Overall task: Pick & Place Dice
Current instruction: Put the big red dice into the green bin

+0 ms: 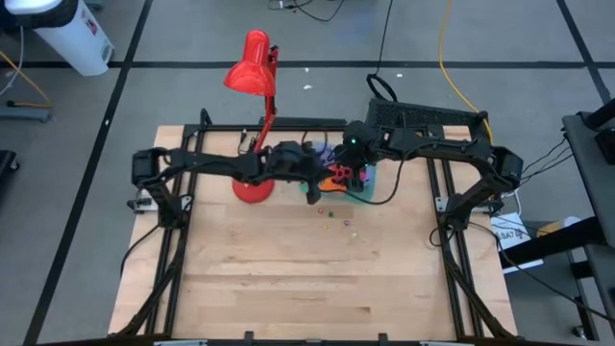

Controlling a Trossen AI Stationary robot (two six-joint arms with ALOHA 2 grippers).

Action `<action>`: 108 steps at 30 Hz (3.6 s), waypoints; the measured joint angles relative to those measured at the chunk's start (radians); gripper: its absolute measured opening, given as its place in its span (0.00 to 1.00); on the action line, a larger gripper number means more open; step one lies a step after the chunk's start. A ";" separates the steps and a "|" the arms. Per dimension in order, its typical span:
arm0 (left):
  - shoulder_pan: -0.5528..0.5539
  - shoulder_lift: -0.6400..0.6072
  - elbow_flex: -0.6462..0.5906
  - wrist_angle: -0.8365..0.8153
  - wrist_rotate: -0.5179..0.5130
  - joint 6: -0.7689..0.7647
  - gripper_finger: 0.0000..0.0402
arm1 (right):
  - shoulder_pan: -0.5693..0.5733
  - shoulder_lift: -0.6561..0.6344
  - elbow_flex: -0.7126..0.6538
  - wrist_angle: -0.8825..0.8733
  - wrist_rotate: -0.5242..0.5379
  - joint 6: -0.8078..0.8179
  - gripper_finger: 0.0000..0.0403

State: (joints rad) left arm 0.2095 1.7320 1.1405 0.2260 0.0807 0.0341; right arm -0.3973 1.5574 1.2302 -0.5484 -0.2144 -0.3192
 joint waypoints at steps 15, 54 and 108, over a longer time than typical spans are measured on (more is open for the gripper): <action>0.067 0.091 0.127 -0.092 0.101 0.081 0.00 | 0.007 0.003 -0.003 0.077 -0.057 -0.018 0.99; -0.024 -0.128 0.089 -0.493 -0.049 0.144 0.00 | 0.053 0.001 -0.130 0.312 -0.050 0.203 0.99; 0.066 -0.402 -0.425 -0.518 -0.088 -0.064 0.01 | 0.161 0.276 -0.132 1.011 0.008 0.197 0.01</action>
State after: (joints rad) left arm 0.2753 1.3297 0.7151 -0.2920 -0.0077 -0.0302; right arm -0.2359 1.8332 1.0985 0.4628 -0.2064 -0.1222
